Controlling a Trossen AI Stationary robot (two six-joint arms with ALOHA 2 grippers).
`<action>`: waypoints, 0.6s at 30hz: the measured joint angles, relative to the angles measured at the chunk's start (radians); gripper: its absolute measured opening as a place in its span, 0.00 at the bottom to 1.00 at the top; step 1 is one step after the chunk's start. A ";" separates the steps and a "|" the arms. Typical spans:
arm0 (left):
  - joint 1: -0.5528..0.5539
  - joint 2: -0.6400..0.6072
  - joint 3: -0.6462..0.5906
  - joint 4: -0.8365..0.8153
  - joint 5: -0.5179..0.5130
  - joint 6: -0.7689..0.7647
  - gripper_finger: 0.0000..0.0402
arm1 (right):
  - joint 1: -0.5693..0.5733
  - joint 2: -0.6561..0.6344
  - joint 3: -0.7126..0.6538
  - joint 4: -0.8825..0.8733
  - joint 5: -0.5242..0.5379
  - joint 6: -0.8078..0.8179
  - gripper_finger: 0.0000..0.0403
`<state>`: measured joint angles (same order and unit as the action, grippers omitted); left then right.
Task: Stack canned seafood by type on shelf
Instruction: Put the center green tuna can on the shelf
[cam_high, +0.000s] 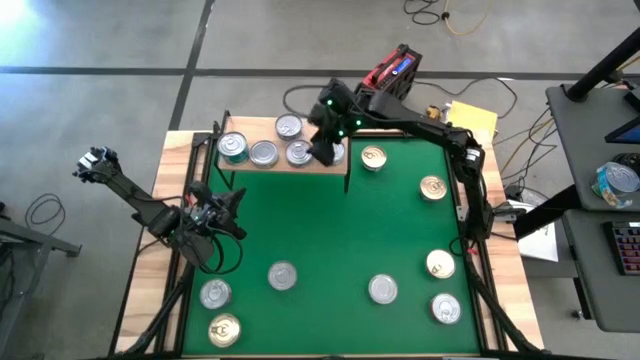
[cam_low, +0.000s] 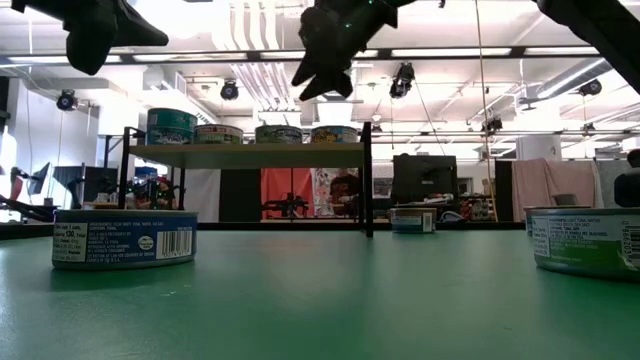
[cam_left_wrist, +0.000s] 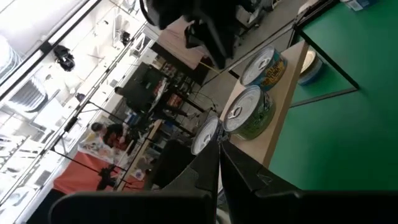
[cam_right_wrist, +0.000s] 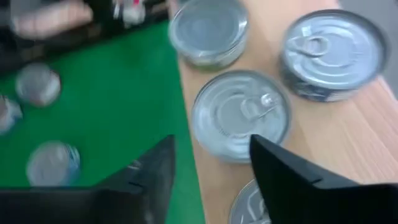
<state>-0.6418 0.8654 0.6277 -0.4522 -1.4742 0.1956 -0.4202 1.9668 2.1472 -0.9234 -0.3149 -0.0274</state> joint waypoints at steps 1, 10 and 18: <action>0.000 0.000 0.000 0.001 0.000 -0.006 0.00 | 0.009 0.000 0.000 -0.011 0.005 -0.035 0.43; 0.000 0.000 0.000 0.005 0.000 -0.078 0.00 | 0.082 0.000 -0.056 0.055 0.163 -0.166 0.04; -0.001 0.000 0.000 0.004 0.000 -0.083 0.00 | 0.107 0.002 -0.115 0.174 0.245 -0.238 0.02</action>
<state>-0.6426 0.8658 0.6277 -0.4480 -1.4738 0.1127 -0.3131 1.9685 2.0317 -0.7494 -0.0698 -0.2653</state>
